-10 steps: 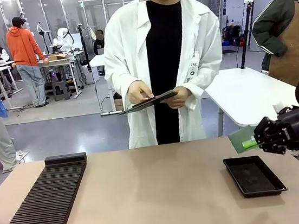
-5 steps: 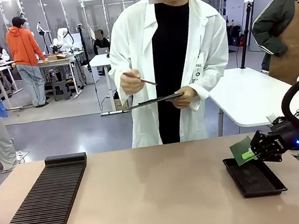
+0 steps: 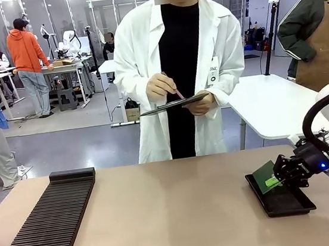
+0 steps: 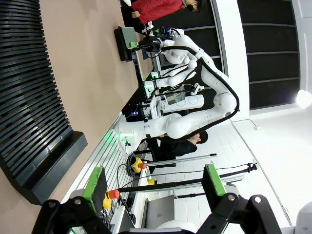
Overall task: Inspect the PCB.
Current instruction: Place the Blank PCB in the ESD tray.
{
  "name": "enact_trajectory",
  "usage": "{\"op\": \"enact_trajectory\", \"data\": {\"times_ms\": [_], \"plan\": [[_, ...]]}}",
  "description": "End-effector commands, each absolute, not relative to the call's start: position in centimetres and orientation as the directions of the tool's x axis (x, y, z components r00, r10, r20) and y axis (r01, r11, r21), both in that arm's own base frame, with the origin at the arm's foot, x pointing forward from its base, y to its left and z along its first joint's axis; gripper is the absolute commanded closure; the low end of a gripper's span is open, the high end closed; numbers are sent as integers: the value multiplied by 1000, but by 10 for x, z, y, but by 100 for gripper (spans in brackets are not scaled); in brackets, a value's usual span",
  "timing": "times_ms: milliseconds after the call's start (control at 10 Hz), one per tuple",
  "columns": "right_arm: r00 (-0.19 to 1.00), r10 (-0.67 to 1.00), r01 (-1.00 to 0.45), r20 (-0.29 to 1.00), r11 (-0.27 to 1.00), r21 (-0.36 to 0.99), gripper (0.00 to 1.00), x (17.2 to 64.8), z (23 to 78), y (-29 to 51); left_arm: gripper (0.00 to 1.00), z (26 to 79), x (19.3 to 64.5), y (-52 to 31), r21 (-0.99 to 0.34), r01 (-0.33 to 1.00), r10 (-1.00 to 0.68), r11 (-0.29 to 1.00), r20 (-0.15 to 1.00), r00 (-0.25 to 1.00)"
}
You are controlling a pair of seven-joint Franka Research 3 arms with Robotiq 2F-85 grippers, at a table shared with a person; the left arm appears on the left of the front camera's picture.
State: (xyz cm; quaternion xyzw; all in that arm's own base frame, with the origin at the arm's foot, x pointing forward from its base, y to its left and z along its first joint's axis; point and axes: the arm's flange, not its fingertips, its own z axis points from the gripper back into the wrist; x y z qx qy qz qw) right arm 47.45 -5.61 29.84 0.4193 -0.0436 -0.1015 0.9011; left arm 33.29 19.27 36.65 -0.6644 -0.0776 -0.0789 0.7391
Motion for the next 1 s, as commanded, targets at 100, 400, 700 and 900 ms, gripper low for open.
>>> {"op": "enact_trajectory", "data": {"times_ms": [100, 400, 700, 900], "plan": [[975, -220, 159, -7, 684, 712, 97, 473, 293, -53, 0, 369, 331, 192, -970, 215, -17, 117, 215, 977], [972, -233, 152, 28, 717, 680, 77, 465, 305, -39, 0, 369, 331, 192, -970, 215, -17, 117, 215, 977], [963, -264, 165, 56, 742, 650, 43, 456, 317, -31, 0, 369, 331, 192, -970, 215, -17, 117, 215, 977], [958, -275, 165, 83, 765, 623, 15, 449, 325, -27, 0, 369, 331, 192, -970, 215, -17, 117, 215, 977]]}}
